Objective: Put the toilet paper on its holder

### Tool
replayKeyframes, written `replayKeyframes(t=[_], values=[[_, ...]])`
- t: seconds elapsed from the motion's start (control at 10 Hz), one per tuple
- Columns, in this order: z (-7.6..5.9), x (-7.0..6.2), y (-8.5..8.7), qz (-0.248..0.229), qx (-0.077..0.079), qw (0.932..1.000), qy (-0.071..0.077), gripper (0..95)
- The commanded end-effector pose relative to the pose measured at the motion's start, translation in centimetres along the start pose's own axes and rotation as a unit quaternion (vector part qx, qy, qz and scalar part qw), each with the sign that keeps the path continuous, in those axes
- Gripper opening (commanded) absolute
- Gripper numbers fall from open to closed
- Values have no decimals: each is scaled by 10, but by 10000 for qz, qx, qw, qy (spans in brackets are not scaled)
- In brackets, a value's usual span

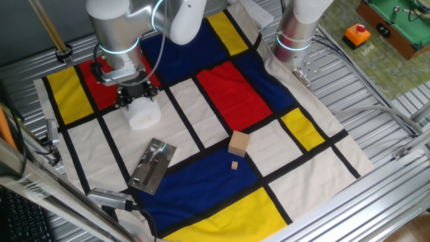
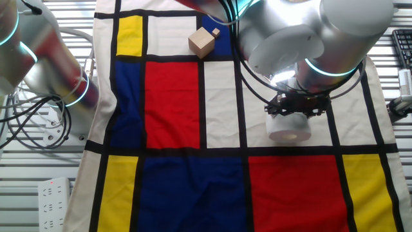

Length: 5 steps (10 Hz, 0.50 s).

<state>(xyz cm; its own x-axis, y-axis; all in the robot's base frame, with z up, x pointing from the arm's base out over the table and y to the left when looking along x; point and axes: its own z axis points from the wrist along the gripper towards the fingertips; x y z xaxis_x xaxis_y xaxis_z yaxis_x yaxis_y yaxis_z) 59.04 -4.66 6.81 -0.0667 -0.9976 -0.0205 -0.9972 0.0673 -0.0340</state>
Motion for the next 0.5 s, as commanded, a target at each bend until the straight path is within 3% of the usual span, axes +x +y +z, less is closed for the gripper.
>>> replayKeyframes(t=[0.1, 0.3, 0.5], values=[[-8, -1, -1, 188, -1, 9998, 44, 0], [-25, -4, -1, 417, 4, 9991, 80, 0], [-27, -5, -1, 645, 3, 9979, 63, 0]])
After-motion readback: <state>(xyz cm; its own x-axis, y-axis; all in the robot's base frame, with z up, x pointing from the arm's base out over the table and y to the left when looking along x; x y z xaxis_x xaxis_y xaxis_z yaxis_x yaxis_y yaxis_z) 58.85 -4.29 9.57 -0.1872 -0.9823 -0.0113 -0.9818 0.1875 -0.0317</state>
